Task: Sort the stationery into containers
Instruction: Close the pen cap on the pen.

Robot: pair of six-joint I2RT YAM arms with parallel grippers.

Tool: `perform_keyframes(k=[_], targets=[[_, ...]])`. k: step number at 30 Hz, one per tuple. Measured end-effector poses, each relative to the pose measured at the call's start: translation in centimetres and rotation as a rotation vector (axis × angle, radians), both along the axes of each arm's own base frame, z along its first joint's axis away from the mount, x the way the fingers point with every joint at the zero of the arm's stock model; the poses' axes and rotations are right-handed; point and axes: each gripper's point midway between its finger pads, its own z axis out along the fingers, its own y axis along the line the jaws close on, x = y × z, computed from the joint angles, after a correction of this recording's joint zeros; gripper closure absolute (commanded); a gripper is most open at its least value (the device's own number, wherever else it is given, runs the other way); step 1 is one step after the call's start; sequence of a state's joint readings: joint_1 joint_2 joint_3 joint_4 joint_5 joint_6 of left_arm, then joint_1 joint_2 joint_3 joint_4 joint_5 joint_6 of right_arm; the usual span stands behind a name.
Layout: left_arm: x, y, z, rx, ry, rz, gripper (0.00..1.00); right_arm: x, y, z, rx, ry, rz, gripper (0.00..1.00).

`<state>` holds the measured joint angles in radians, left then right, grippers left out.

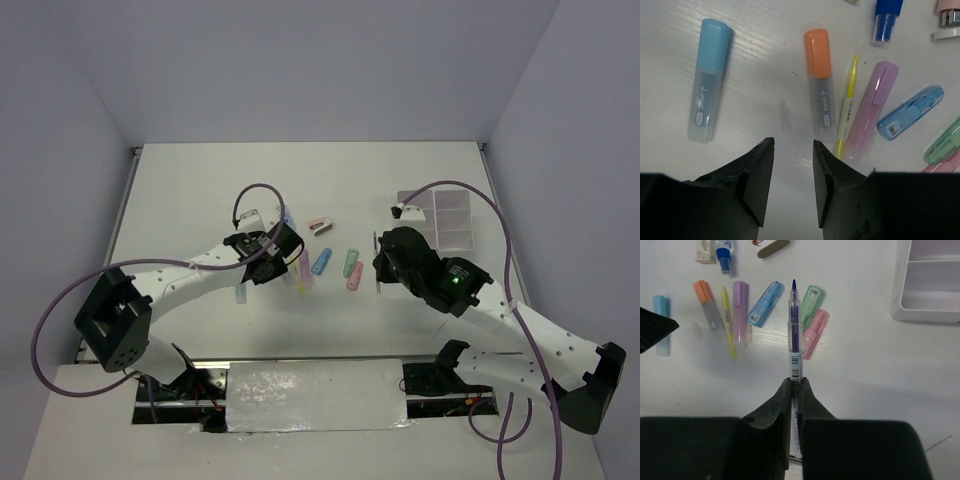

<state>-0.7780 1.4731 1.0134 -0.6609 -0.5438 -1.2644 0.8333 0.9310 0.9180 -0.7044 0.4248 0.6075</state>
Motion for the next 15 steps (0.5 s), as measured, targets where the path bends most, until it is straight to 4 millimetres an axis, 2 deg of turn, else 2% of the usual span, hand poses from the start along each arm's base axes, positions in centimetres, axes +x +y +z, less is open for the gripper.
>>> perform_keyframes(k=[7,12,15], targets=[[0.6,-0.6,-1.1,0.023,0.036,0.04,0.52,0.0,-0.1,-1.1,-0.029,0.018,0.003,1.0],[0.6,0.0,-3.2,0.066,0.094,0.06,0.55,0.1,0.0,-1.7,-0.055,0.029,0.013,1.0],[0.9,0.3,-3.6,0.058,0.108,0.073,0.55,0.2,0.0,-1.7,-0.057,0.024,0.016,1.0]])
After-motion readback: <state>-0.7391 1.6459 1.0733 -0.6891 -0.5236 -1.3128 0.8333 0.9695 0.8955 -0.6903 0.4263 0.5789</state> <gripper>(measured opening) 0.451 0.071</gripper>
